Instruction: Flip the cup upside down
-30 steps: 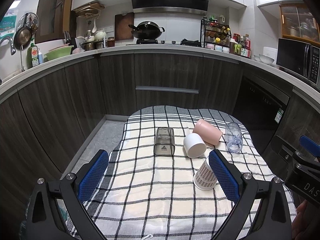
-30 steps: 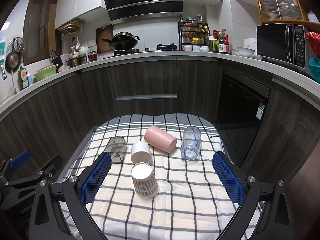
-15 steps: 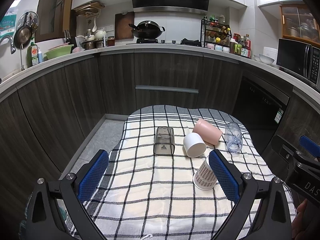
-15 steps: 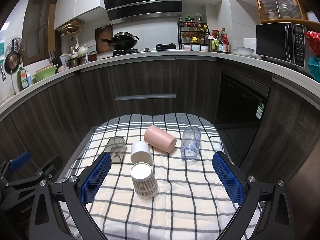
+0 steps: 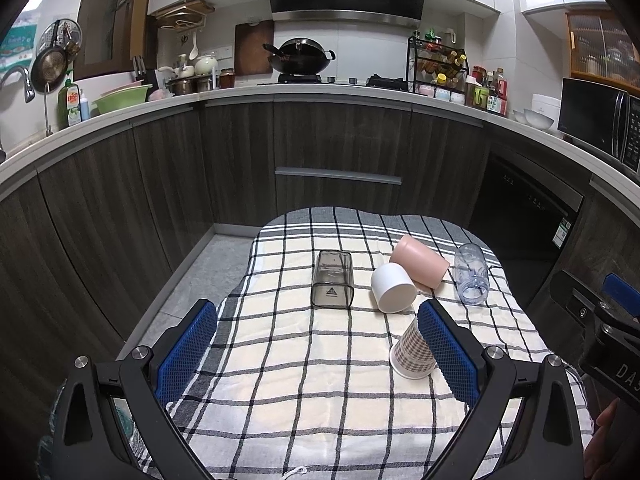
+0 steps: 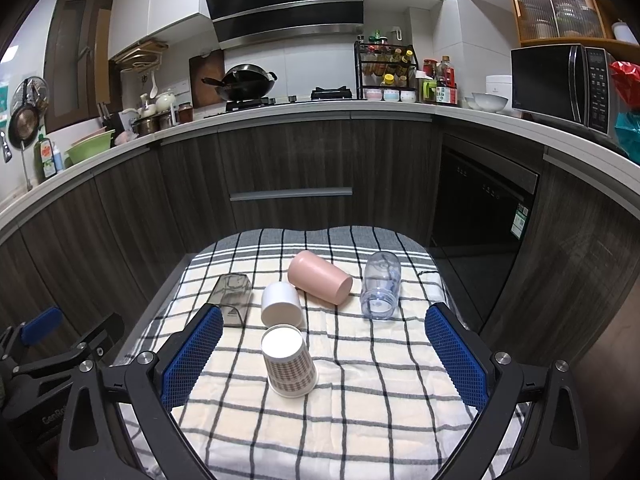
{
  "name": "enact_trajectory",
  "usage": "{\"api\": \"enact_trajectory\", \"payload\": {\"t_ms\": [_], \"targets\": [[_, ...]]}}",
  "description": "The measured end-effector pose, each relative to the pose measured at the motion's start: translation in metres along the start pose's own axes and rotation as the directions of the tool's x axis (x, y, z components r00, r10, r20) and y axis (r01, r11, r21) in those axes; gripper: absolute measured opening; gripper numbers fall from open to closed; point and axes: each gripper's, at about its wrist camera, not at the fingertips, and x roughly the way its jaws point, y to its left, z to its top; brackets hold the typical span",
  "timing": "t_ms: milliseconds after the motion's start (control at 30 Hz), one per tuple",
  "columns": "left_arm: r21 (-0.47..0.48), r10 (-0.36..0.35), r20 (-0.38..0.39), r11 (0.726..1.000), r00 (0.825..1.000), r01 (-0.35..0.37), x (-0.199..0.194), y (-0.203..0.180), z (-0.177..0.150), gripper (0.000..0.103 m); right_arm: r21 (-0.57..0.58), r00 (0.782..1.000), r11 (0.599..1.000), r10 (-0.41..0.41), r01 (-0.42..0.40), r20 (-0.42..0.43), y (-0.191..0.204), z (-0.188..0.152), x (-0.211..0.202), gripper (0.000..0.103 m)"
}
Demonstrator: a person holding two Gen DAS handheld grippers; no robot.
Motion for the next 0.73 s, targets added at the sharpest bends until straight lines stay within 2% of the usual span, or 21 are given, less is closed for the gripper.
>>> {"api": "enact_trajectory", "payload": {"t_ms": [200, 367, 733], "targets": [[-0.005, -0.002, -0.013, 1.0, 1.0, 0.002, 0.0027, 0.0021, -0.0003, 0.102, 0.0, 1.0, 1.0, 0.0, 0.0, -0.001, 0.0004, 0.0, 0.0004, 0.101], [-0.007, -0.035, -0.033, 0.999, 0.999, 0.035, 0.0055, 0.0008, -0.0008, 0.102, 0.0, 1.0, 1.0, -0.001, 0.001, -0.001, 0.0006, 0.0002, -0.0008, 0.101], [-0.013, -0.02, -0.043, 1.0, 0.999, 0.02, 0.0085, 0.0008, -0.002, 0.102, 0.0, 1.0, 1.0, -0.002, 0.002, -0.001, 0.0003, 0.0002, 0.0002, 0.101]]}}
